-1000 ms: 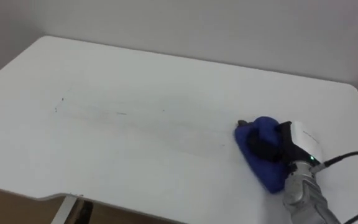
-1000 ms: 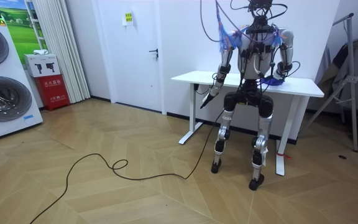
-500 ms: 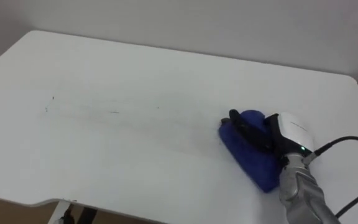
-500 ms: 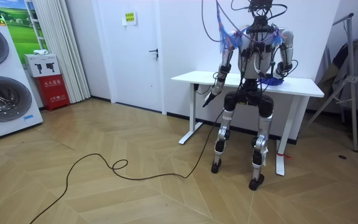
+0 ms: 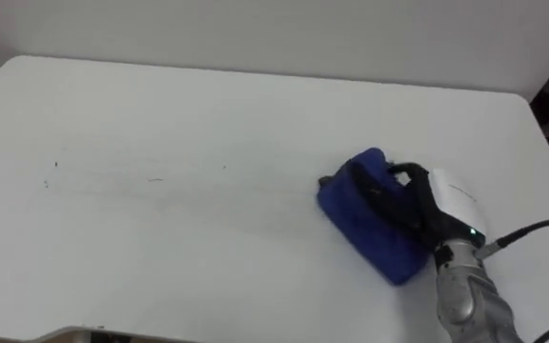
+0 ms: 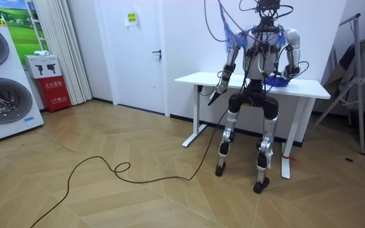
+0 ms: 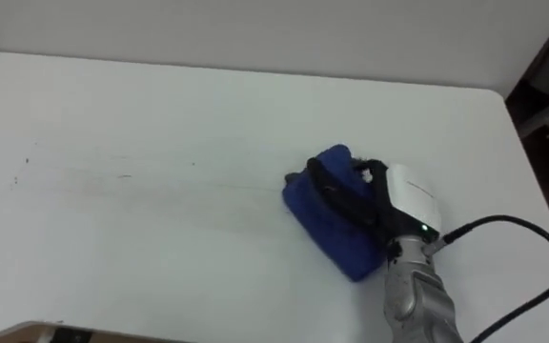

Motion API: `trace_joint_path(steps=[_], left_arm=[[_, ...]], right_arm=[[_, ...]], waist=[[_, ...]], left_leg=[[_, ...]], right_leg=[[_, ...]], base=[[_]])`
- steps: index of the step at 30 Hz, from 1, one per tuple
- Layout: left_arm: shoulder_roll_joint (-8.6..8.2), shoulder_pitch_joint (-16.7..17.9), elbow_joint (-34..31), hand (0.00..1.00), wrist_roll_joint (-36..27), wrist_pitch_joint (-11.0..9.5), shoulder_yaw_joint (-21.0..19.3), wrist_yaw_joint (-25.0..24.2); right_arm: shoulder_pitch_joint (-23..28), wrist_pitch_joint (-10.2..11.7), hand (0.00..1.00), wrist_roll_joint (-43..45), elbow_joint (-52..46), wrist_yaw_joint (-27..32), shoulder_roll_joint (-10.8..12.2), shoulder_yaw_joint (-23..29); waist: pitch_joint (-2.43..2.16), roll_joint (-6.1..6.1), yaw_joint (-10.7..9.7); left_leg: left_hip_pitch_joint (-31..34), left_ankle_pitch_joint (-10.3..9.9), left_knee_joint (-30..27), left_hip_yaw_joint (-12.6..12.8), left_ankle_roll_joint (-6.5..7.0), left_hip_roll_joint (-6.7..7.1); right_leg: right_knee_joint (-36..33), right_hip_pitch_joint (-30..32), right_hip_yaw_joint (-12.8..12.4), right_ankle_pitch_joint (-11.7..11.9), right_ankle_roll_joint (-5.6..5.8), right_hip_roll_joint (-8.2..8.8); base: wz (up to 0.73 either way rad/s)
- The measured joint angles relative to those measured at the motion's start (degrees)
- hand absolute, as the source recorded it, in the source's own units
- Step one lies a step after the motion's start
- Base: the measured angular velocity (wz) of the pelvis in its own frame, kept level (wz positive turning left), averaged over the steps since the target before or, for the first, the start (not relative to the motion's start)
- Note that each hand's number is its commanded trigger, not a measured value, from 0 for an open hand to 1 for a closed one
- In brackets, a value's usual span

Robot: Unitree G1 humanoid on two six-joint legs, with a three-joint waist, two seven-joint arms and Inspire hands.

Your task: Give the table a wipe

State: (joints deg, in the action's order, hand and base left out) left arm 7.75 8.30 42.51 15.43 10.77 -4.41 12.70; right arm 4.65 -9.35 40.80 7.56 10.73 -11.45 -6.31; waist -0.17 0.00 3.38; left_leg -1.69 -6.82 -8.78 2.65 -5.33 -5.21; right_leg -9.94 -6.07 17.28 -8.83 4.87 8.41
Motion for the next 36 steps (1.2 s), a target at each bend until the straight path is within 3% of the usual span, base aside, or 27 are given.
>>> trace_joint_path(steps=[6,13,20,24,29,36], left_arm=[[0.17,1.46,-1.48,0.0,0.4,-0.05,-5.04,-2.18],[0.91,3.11,-1.55,0.0,0.36,-0.07,-8.84,-2.47],[1.27,4.07,-2.93,0.0,0.69,-0.06,-13.01,-4.69],[2.68,5.22,-3.19,0.0,1.02,-0.06,-14.01,-4.96],[3.06,6.37,-3.52,0.0,0.99,0.19,-16.6,-5.68],[3.12,6.83,-4.81,0.0,2.74,0.25,-21.4,-6.02]], right_arm=[[-0.15,-0.15,0.0,-0.23,-6.56,-1.32,-0.31,11.47],[-0.15,-0.18,0.0,-0.27,-10.15,0.87,-4.96,21.57],[0.82,-0.35,0.0,-0.75,-9.36,4.82,-5.21,31.27],[1.15,-0.71,0.0,-3.14,-5.84,7.96,-7.22,35.13],[1.17,-2.1,0.0,-10.52,1.69,10.45,-8.69,39.19],[2.6,-2.68,0.0,-21.0,21.44,11.74,-10.12,44.83]], waist=[[0.13,-0.39,-1.61],[0.17,-2.33,-4.55],[0.31,-2.59,-5.76],[0.22,-2.84,-7.15],[0.18,-3.3,-8.12],[-0.16,-4.84,-9.3]], left_leg=[[-0.13,-0.03,0.11,0.42,0.04,0.0],[-0.62,-0.21,0.19,1.81,0.29,0.05],[-1.22,-0.52,0.19,2.72,0.34,0.01],[-1.38,-0.53,0.15,2.89,0.36,0.0],[-1.35,-0.69,0.16,3.16,0.4,-0.02],[-0.95,-0.93,0.05,3.65,0.47,-0.01]], right_leg=[[0.0,0.68,-0.62,-0.05,0.07,0.02],[-0.34,1.07,-1.8,-0.1,0.16,0.22],[-0.68,1.24,-2.98,-0.18,0.27,0.25],[-0.7,1.25,-3.21,-0.17,0.27,0.26],[-0.78,1.42,-3.35,-0.19,0.29,0.34],[-0.76,1.51,-3.88,-0.24,0.38,0.37]], base=[[-0.04],[-0.09],[-0.07],[0.0],[-0.01],[-0.02]])
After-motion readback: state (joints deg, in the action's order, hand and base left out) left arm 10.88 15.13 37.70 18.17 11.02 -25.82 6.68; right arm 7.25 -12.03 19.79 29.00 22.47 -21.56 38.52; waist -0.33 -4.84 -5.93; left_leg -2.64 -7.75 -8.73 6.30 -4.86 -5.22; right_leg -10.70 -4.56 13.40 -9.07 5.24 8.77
